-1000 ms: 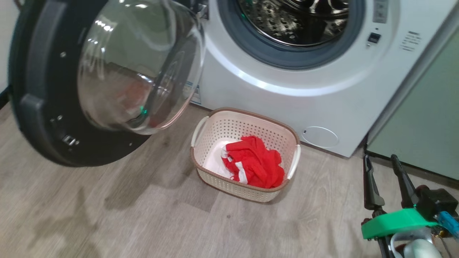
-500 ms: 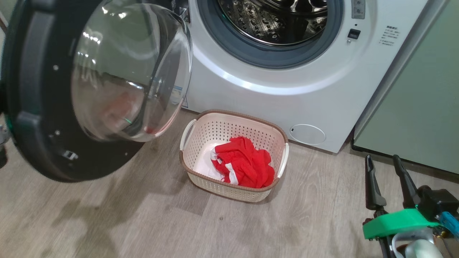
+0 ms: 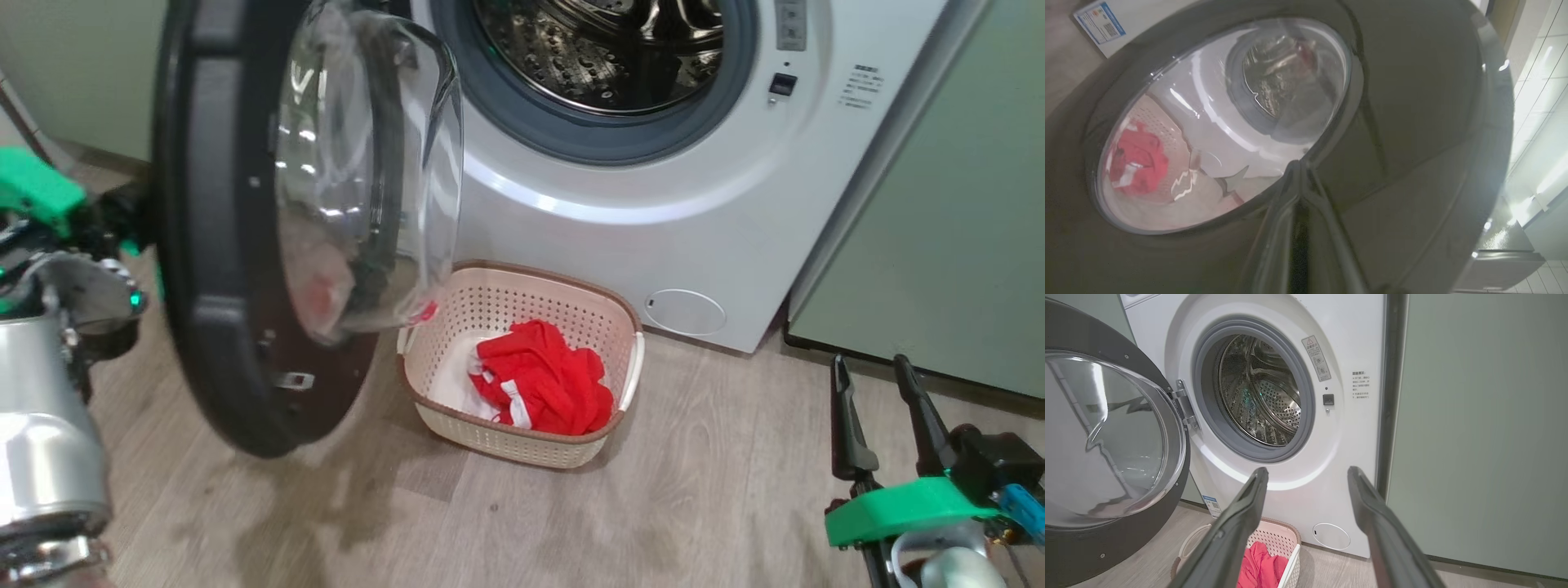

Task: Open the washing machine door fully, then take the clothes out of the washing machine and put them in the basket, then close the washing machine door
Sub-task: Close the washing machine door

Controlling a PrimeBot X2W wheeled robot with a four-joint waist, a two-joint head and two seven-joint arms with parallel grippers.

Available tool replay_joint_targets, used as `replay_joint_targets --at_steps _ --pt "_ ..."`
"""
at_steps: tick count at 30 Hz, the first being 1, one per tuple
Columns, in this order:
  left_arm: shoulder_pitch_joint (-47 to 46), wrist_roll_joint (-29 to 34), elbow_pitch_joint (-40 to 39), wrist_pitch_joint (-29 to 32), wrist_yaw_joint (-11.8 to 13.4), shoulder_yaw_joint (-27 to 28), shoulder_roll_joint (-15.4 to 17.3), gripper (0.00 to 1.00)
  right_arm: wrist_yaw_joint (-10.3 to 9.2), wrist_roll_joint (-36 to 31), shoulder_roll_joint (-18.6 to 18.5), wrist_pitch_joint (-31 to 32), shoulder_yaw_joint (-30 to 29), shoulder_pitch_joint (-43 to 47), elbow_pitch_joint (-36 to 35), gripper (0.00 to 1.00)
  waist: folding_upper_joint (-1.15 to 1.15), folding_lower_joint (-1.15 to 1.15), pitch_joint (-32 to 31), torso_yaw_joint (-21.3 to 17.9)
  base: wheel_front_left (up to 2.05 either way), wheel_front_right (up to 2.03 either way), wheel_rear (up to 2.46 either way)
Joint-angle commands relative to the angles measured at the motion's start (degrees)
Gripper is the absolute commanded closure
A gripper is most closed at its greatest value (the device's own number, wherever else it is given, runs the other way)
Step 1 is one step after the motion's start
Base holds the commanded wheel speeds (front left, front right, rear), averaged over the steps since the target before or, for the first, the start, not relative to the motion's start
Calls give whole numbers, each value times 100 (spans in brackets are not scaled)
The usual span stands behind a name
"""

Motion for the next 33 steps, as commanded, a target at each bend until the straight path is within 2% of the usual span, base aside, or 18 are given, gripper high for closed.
replay_joint_targets --at_steps 1,7,14,33 --pt "-96 -79 -386 145 48 -1 101 100 -4 -34 -20 -35 152 -117 -171 0 0 0 -5 -85 0 0 0" --pt "89 -137 -844 354 215 -70 -89 100 -4 -38 -11 -35 141 -135 -177 0 0 0 10 -341 0 0 0" --pt "255 -164 -1118 395 252 -112 -243 100 -4 -38 -6 -35 176 -160 -156 0 0 0 61 -841 0 0 0" --pt "378 -254 -727 -12 -177 -16 -407 100 -4 -40 -116 -35 173 -173 -141 0 0 0 145 -2386 0 0 0"
